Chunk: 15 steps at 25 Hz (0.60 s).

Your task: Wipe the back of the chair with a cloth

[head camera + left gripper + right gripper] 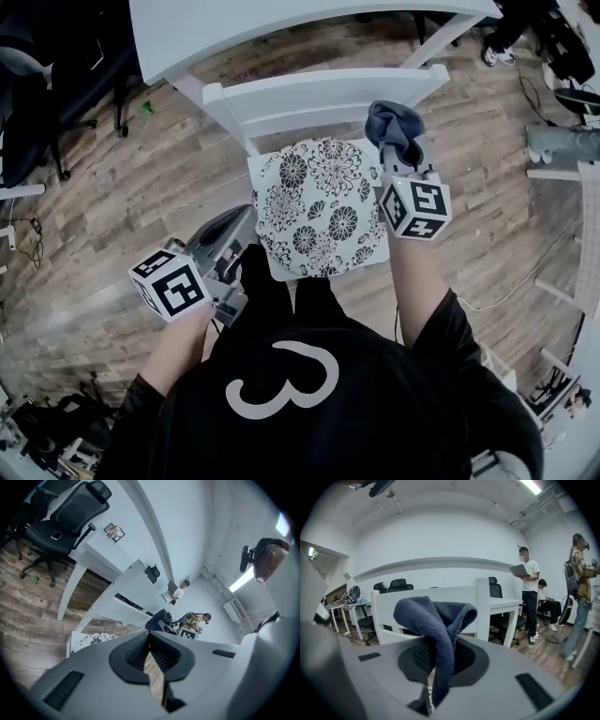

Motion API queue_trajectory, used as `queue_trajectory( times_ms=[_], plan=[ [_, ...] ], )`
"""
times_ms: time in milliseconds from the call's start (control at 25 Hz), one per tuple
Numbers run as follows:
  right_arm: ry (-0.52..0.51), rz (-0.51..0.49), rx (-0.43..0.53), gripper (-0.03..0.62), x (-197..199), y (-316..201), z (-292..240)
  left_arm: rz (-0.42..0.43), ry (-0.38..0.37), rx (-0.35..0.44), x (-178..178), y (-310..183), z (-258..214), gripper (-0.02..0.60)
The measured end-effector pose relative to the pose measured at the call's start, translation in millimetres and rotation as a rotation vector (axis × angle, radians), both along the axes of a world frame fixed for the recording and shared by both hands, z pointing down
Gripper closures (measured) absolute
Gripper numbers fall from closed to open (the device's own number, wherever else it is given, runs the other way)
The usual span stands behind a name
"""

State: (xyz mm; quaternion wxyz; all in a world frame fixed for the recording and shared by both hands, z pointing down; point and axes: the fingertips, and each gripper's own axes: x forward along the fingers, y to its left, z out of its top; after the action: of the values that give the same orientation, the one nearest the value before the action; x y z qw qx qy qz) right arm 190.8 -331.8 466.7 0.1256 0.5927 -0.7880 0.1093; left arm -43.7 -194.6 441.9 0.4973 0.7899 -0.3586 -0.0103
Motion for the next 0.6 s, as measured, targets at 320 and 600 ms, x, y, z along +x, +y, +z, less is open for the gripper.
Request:
queue_trajectory(
  times_ms=[320,600],
  plan=[
    [-0.06,-0.185,-0.038,0.551,-97.2,29.7,12.5,-0.03,0.01,0.003,-29.1,-7.4,-2.4,0.568],
    [-0.108,-0.248,-0.091,0.551,-168.3,35.5,32.8,-0.058,0.004,-0.006,-63.3,-14.9,-1.2,0.568]
  ],
)
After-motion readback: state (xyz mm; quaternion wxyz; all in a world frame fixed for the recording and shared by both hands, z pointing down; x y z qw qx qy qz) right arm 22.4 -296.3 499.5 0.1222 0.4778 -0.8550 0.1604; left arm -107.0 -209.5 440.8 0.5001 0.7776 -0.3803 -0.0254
